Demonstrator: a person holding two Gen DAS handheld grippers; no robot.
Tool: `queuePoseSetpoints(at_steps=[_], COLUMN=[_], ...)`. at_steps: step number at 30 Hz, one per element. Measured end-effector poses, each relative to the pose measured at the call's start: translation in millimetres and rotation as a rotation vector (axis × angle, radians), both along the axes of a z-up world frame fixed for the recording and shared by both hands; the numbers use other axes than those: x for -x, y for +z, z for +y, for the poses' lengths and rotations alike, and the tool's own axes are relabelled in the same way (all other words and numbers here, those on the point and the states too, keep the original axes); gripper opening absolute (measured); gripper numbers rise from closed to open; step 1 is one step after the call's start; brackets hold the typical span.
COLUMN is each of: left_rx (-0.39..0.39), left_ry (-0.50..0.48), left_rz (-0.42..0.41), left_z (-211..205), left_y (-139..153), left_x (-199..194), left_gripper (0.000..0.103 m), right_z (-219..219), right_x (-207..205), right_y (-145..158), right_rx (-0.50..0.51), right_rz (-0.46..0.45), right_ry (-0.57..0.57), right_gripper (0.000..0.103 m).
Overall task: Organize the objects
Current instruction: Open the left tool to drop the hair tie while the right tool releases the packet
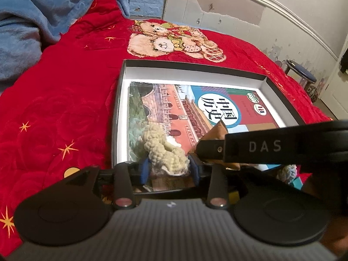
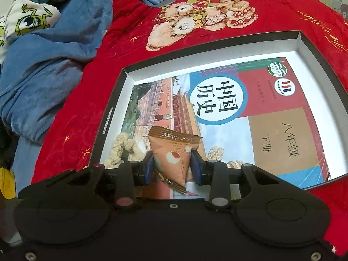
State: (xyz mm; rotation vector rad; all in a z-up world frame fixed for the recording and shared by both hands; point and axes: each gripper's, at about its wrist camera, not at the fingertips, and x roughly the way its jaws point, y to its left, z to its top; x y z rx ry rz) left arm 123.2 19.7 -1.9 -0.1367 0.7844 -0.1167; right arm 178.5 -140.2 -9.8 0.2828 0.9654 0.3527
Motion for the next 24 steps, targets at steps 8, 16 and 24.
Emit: queuePoseSetpoints(at_steps=[8,16,24], left_rx=[0.027,0.055,0.068], left_ry=[-0.013,-0.035,-0.050], left_rz=[0.010,0.020,-0.009], left_z=[4.6,11.7,24.2], left_y=[4.1,14.9,35.5], left_x=[0.3,4.2,14.9], left_gripper=[0.068,0.086,0.089], right_z=[-4.0,-12.9,-14.4], right_x=[-0.8,-0.6,15.2], right_y=[-0.6,-0.3,17.2], right_rx=[-0.013,-0.061,-0.083], right_rz=[0.005,0.027,-0.018], right_ry=[-0.007,-0.020,-0.024], right_gripper=[0.035,0.038,0.050])
